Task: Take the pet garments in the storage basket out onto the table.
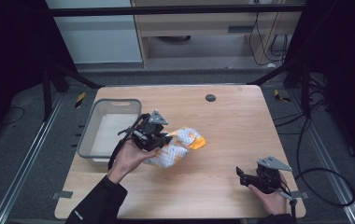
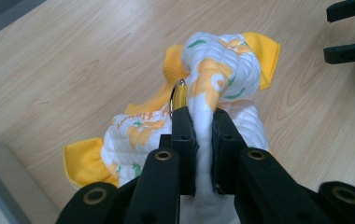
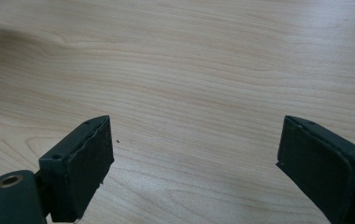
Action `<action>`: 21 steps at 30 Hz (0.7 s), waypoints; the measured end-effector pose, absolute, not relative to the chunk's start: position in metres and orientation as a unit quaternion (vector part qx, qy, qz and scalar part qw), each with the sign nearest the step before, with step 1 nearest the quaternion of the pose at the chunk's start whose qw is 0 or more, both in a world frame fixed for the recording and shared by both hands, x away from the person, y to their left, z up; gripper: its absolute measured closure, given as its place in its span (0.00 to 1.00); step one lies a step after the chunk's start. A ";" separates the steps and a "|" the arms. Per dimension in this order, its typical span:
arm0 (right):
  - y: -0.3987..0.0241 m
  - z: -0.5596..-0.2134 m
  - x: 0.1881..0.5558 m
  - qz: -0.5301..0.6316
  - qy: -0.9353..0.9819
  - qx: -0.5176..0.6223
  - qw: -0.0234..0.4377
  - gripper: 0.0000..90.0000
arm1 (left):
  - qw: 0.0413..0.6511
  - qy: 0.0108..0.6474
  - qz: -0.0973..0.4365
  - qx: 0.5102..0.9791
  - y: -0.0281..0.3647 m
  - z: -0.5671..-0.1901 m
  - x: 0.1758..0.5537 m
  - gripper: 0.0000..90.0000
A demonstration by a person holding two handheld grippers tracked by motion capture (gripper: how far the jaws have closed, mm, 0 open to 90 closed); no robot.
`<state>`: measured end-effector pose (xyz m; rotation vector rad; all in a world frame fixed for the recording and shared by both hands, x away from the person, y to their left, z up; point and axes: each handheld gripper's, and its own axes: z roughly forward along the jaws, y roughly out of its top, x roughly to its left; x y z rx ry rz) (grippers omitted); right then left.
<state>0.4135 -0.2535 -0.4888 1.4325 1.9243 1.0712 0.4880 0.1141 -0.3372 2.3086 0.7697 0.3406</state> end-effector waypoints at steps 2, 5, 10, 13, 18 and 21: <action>-0.253 -0.488 0.413 0.395 0.707 0.530 0.251 0.12 | 0.334 0.291 0.129 0.887 0.111 -0.340 0.488 0.91; -0.254 -0.489 0.413 0.395 0.707 0.529 0.255 0.12 | 0.333 0.288 0.124 0.889 0.106 -0.344 0.488 0.91; -0.255 -0.489 0.413 0.395 0.704 0.531 0.258 0.12 | 0.330 0.283 0.117 0.893 0.099 -0.351 0.488 0.91; -0.255 -0.488 0.413 0.394 0.703 0.535 0.254 0.12 | 0.329 0.279 0.114 0.895 0.095 -0.355 0.487 0.91; -0.255 -0.489 0.413 0.394 0.702 0.535 0.258 0.12 | 0.326 0.275 0.108 0.898 0.089 -0.363 0.488 0.91; -0.256 -0.489 0.413 0.393 0.702 0.535 0.258 0.12 | 0.324 0.274 0.104 0.900 0.085 -0.368 0.487 0.91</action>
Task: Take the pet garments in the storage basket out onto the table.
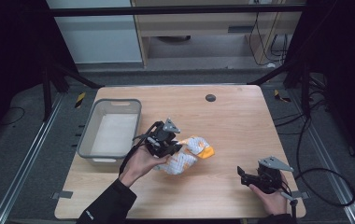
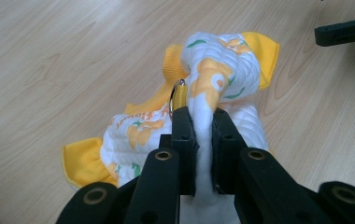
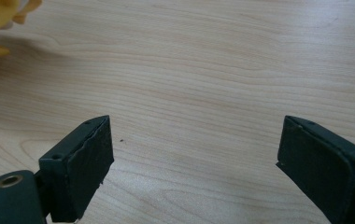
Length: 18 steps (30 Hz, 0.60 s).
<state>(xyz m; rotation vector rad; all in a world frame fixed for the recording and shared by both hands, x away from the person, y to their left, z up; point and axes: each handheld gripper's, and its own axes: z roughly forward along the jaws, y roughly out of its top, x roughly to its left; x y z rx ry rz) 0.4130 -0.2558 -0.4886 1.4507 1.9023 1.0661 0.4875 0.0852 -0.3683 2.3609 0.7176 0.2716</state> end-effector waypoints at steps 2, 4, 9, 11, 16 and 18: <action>-0.256 -0.489 0.413 0.394 0.702 0.534 0.258 0.12 | 0.321 0.271 0.103 0.901 0.083 -0.371 0.487 0.91; -0.255 -0.488 0.413 0.394 0.702 0.535 0.257 0.12 | 0.317 0.268 0.100 0.904 0.080 -0.374 0.487 0.91; -0.256 -0.488 0.413 0.393 0.703 0.534 0.260 0.12 | 0.312 0.258 0.097 0.909 0.072 -0.381 0.485 0.91; -0.255 -0.489 0.413 0.392 0.703 0.534 0.259 0.12 | 0.311 0.257 0.097 0.910 0.071 -0.385 0.485 0.91; -0.255 -0.489 0.413 0.392 0.703 0.534 0.259 0.12 | 0.304 0.256 0.090 0.913 0.068 -0.394 0.485 0.91; -0.255 -0.489 0.413 0.393 0.703 0.534 0.259 0.12 | 0.302 0.254 0.087 0.915 0.067 -0.397 0.485 0.91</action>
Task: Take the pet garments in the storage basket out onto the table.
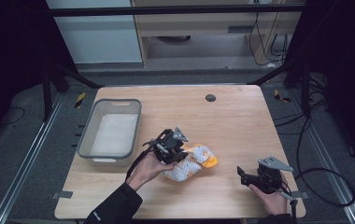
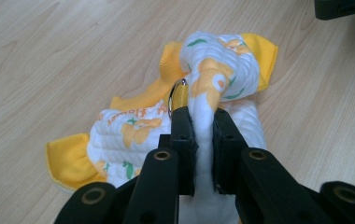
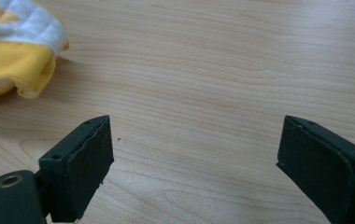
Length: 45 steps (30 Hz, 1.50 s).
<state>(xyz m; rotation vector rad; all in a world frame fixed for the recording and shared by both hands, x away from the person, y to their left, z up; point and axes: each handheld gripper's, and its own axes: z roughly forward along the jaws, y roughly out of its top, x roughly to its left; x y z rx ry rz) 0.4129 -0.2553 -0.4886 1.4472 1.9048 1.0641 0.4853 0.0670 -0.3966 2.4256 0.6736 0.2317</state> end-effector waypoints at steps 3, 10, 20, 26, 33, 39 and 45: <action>-0.255 -0.489 0.413 0.392 0.704 0.533 0.260 0.12 | 0.297 0.250 0.085 0.918 0.065 -0.401 0.484 0.90; -0.255 -0.489 0.413 0.390 0.706 0.532 0.259 0.11 | 0.284 0.232 0.081 0.927 0.058 -0.412 0.481 0.87; -0.255 -0.489 0.413 0.390 0.706 0.532 0.259 0.11 | 0.273 0.229 0.080 0.931 0.057 -0.419 0.479 0.71; -0.255 -0.489 0.413 0.390 0.706 0.532 0.259 0.11 | 0.278 0.235 0.079 0.928 0.060 -0.421 0.480 0.59; -0.254 -0.489 0.413 0.389 0.706 0.532 0.258 0.11 | 0.292 0.227 0.079 0.926 0.067 -0.418 0.476 0.45; -0.255 -0.489 0.413 0.389 0.706 0.532 0.259 0.11 | 0.312 0.230 0.089 0.918 0.079 -0.411 0.470 0.37; -0.255 -0.490 0.413 0.388 0.706 0.533 0.259 0.11 | 0.331 0.239 0.103 0.907 0.095 -0.406 0.465 0.32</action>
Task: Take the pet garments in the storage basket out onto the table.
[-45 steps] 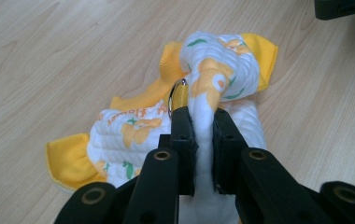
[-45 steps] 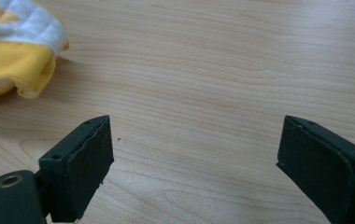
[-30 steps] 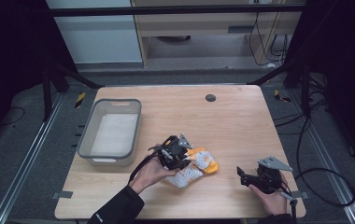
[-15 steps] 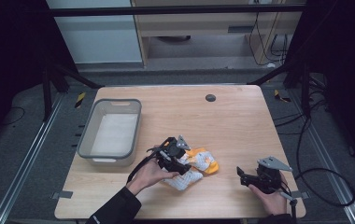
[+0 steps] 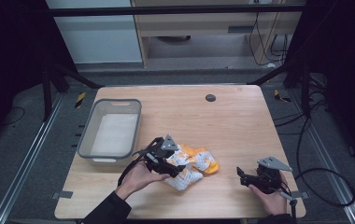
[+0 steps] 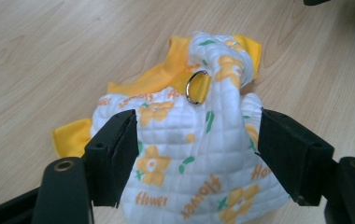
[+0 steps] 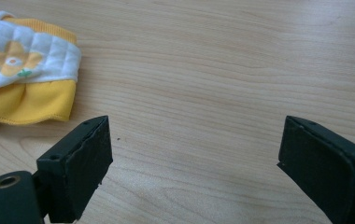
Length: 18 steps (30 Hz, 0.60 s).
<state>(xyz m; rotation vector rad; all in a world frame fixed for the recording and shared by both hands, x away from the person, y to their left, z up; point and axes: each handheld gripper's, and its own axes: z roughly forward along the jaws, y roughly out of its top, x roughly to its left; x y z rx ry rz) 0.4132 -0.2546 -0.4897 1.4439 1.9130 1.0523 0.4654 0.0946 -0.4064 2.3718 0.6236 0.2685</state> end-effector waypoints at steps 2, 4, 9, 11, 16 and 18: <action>-0.255 -0.490 0.413 0.388 0.706 0.533 0.259 0.11 | 0.339 0.245 0.109 0.902 0.101 -0.405 0.463 0.32; -0.255 -0.490 0.413 0.388 0.706 0.533 0.258 0.11 | 0.346 0.250 0.112 0.897 0.107 -0.405 0.461 0.30; -0.255 -0.490 0.413 0.388 0.706 0.533 0.259 0.11 | 0.357 0.265 0.126 0.887 0.122 -0.406 0.456 0.29; -0.255 -0.490 0.413 0.388 0.706 0.533 0.259 0.10 | 0.361 0.274 0.133 0.881 0.128 -0.407 0.454 0.29; -0.254 -0.490 0.413 0.388 0.706 0.533 0.259 0.10 | 0.375 0.298 0.145 0.866 0.145 -0.410 0.451 0.28; -0.254 -0.490 0.413 0.388 0.706 0.532 0.259 0.10 | 0.381 0.305 0.151 0.859 0.152 -0.411 0.449 0.28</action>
